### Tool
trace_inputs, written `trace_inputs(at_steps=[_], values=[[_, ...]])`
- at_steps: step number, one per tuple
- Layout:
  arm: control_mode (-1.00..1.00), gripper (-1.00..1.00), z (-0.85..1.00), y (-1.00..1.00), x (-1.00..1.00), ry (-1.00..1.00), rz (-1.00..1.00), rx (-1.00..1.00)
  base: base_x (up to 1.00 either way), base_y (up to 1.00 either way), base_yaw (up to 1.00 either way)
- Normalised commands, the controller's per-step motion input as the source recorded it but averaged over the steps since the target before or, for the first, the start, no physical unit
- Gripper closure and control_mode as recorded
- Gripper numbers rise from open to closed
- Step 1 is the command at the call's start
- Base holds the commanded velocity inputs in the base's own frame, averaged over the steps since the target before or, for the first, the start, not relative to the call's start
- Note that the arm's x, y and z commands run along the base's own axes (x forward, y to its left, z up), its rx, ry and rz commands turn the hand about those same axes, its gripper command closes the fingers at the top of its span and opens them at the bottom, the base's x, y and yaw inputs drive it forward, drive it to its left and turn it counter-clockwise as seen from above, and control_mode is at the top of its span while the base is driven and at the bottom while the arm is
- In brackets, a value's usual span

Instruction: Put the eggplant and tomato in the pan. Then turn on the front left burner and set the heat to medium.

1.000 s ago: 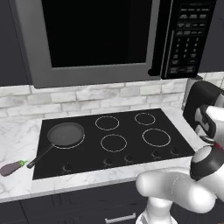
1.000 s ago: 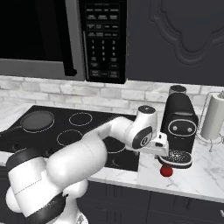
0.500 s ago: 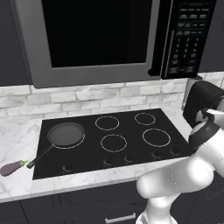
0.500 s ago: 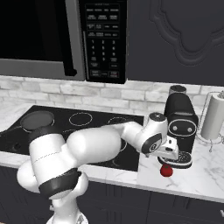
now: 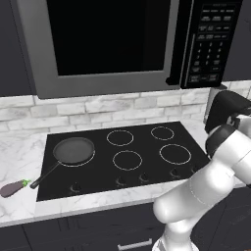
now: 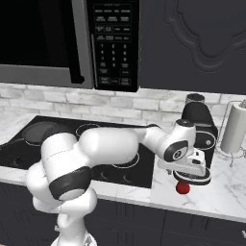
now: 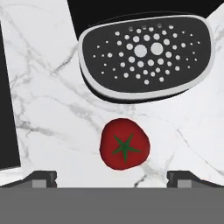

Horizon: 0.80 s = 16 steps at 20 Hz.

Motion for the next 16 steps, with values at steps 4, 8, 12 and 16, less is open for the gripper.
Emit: trace_inputs(at_steps=[4,8,12,16], values=[[-1.00,-1.00,-0.42,0.01,-0.04,0.00,0.00,0.00,0.00,0.00,0.00],[-1.00,-1.00,-0.59,0.00,0.00,0.00,0.00,0.00,0.00,0.00,0.00],[-1.00,-1.00,-0.45,0.00,0.01,0.00,0.00,0.00,0.00,0.00,0.00],[-1.00,-1.00,-0.23,-0.12,0.02,0.00,0.00,0.00,0.00,0.00,0.00]])
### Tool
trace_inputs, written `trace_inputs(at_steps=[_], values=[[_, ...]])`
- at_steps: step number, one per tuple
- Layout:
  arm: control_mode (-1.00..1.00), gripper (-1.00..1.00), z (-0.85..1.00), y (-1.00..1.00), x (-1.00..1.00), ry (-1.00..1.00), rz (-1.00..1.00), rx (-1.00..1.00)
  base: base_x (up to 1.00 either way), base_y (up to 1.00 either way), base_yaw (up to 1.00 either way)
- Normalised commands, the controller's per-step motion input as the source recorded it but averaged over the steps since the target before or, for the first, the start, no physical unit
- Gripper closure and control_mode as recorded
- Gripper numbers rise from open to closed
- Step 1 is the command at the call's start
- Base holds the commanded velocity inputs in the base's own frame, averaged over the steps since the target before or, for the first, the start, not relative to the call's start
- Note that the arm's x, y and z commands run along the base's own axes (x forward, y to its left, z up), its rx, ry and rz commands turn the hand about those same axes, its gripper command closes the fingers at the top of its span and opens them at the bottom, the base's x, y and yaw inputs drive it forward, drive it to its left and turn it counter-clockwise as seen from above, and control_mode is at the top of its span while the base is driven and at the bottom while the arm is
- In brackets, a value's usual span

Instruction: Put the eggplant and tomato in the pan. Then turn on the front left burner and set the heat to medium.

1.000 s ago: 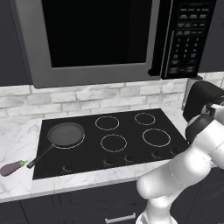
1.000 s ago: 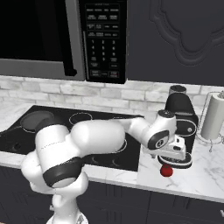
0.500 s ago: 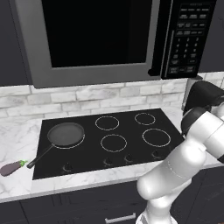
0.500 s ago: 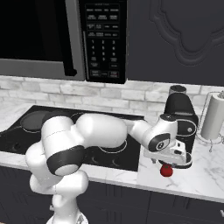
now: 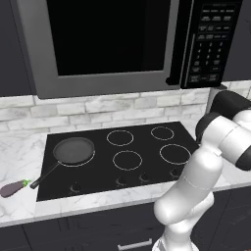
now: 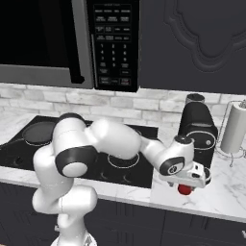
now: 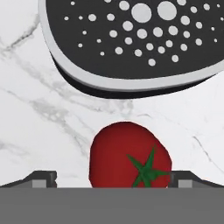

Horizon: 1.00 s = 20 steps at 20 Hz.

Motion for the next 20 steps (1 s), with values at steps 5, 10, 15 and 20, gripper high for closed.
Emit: trace_inputs(at_steps=[5,10,15,20], values=[[-1.00,-1.00,-0.10,-0.23,0.00,0.00,0.00,0.00,0.00,0.00,0.00],[-1.00,-1.00,-0.15,-0.09,0.00,0.00,0.00,0.00,0.00,0.00,0.00],[-1.00,1.00,0.00,0.00,0.00,0.00,0.00,0.00,0.00,0.00,0.00],[-1.00,1.00,0.00,0.00,0.00,0.00,0.00,0.00,0.00,0.00,0.00]])
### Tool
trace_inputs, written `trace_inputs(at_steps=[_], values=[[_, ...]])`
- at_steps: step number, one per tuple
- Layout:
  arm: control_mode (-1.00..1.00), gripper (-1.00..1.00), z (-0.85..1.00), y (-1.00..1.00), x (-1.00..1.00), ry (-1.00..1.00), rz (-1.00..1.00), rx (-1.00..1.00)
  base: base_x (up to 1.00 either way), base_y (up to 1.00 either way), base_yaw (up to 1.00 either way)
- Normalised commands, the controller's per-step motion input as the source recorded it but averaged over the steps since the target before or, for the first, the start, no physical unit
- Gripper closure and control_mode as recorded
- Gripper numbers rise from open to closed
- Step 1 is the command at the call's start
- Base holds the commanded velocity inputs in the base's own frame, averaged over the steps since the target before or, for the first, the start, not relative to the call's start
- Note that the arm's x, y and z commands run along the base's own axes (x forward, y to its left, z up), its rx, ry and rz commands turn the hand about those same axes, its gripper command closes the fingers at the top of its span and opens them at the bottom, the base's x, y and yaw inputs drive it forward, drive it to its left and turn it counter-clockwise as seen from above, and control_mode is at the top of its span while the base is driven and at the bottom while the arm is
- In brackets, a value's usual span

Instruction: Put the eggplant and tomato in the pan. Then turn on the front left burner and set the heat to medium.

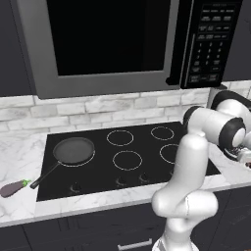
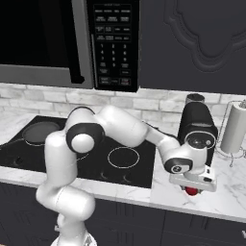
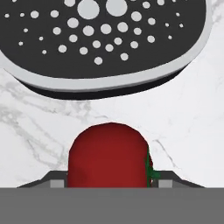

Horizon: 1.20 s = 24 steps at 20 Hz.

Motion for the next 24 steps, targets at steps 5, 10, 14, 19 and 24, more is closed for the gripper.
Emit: trace_inputs(at_steps=[5,10,14,19,24], values=[[-1.00,1.00,0.00,0.00,0.00,0.00,0.00,0.00,0.00,0.00,0.00],[-1.00,1.00,0.01,0.19,-0.34,-0.03,0.01,0.00,0.00,0.00,0.00],[-1.00,1.00,0.29,0.69,-0.68,-0.11,0.05,0.00,0.00,0.00,0.00],[-1.00,1.00,0.52,0.92,-0.12,-0.01,0.07,0.00,0.00,0.00,0.00],[-1.00,1.00,0.53,1.00,0.09,0.05,0.04,-0.01,0.00,0.00,0.00]])
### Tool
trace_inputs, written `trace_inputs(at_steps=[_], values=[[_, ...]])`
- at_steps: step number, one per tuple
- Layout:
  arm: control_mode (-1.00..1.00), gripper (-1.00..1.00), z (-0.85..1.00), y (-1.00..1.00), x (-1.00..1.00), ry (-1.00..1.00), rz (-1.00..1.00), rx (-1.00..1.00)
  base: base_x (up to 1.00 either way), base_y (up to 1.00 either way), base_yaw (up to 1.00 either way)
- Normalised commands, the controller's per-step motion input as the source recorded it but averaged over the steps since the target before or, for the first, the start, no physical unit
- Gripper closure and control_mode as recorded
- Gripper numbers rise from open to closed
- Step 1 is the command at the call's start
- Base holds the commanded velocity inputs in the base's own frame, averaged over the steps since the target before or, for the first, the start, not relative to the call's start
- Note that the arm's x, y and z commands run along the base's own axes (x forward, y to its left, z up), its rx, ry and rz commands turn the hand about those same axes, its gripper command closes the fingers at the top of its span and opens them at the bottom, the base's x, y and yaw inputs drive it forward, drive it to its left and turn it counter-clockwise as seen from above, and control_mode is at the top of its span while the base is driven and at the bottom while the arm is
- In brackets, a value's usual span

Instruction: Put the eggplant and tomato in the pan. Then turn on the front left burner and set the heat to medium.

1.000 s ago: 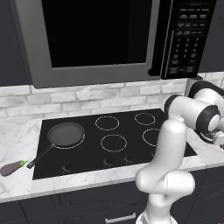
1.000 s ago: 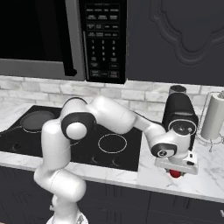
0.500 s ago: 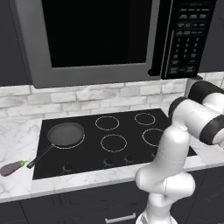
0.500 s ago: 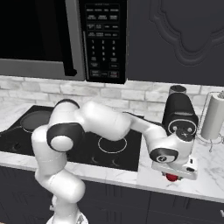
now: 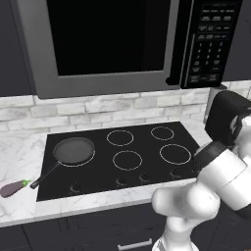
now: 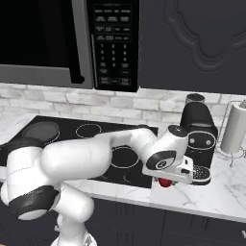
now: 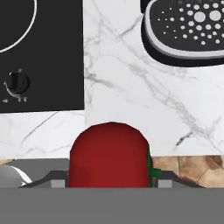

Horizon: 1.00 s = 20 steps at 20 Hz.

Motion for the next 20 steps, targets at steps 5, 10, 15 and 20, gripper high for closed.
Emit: trace_inputs(at_steps=[5,10,15,20], values=[[-1.00,1.00,0.10,1.00,0.14,0.01,0.06,0.00,0.00,0.00,0.00],[-1.00,1.00,0.00,1.00,0.16,-0.11,0.07,0.00,0.00,0.00,0.00],[-1.00,1.00,0.06,0.88,0.40,-0.25,0.03,0.00,0.00,0.00,0.00],[-1.00,1.00,0.21,0.77,0.57,-0.29,0.01,0.01,0.00,0.00,0.00]])
